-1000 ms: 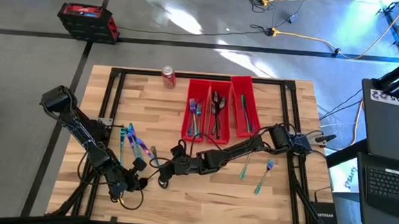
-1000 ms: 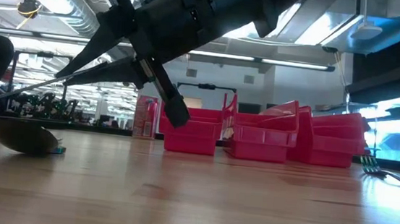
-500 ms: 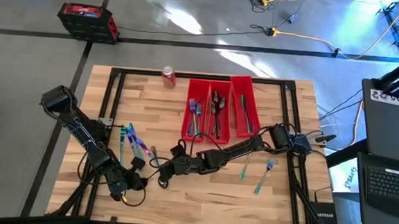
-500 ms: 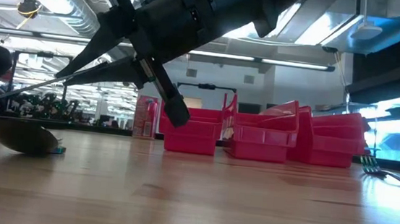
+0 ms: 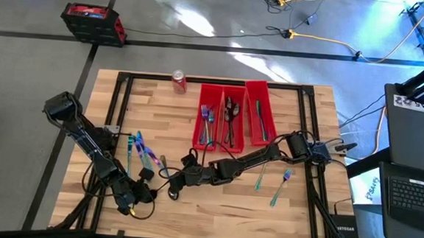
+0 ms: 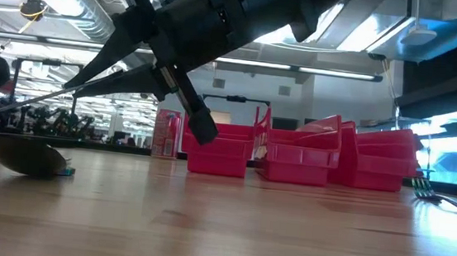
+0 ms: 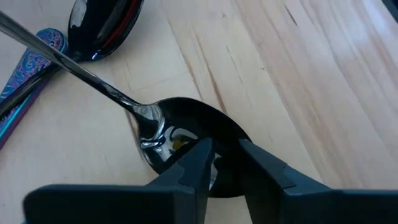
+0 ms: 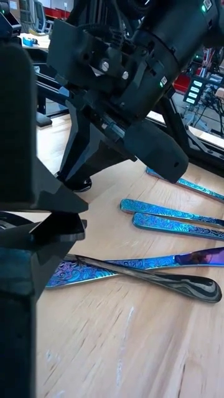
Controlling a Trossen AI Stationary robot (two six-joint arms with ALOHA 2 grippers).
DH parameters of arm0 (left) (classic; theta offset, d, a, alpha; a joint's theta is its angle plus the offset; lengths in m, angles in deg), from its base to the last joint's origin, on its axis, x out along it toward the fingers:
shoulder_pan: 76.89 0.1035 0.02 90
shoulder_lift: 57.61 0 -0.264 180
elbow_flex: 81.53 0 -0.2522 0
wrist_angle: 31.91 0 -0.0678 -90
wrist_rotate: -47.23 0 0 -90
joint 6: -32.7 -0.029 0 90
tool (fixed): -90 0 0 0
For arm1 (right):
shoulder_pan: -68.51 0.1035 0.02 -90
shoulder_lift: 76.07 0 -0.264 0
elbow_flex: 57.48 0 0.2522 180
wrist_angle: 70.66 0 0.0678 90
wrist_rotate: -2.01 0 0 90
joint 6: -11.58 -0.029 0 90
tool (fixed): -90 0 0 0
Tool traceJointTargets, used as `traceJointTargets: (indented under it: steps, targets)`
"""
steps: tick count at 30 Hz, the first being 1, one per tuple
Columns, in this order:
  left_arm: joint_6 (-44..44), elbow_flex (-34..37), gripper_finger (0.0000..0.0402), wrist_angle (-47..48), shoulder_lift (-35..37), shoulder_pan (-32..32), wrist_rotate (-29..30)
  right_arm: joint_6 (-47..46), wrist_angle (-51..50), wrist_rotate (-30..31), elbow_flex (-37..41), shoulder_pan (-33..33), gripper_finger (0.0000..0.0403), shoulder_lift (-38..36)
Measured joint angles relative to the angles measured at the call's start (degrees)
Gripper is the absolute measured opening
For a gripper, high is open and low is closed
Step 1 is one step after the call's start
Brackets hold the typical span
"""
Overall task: Sort silverware
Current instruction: Put the black spoon into the center red bin
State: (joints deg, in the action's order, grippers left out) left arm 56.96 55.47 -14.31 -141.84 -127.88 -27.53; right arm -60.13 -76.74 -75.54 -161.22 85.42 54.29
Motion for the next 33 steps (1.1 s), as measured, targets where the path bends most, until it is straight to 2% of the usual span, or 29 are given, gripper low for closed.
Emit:
traceJointTargets:
  steps: [5,13,28,33]
  targets:
    - [-3.59,-0.02,0.0068,-0.24,0.03,-0.05,0.39,0.10,0.00,0.00,0.00,0.00,0.0000,0.00]
    - [-3.52,-0.02,0.0051,0.30,1.46,-0.03,0.85,0.16,0.00,0.00,0.00,0.00,0.0000,0.02]
    - [-5.23,-3.12,0.0001,0.55,3.04,0.04,2.34,0.73,-0.02,0.00,0.02,0.00,0.0000,0.02]
    - [-5.36,-6.13,0.0001,6.07,3.13,-0.28,2.02,2.57,0.04,-1.82,0.02,-0.09,0.0000,0.02]
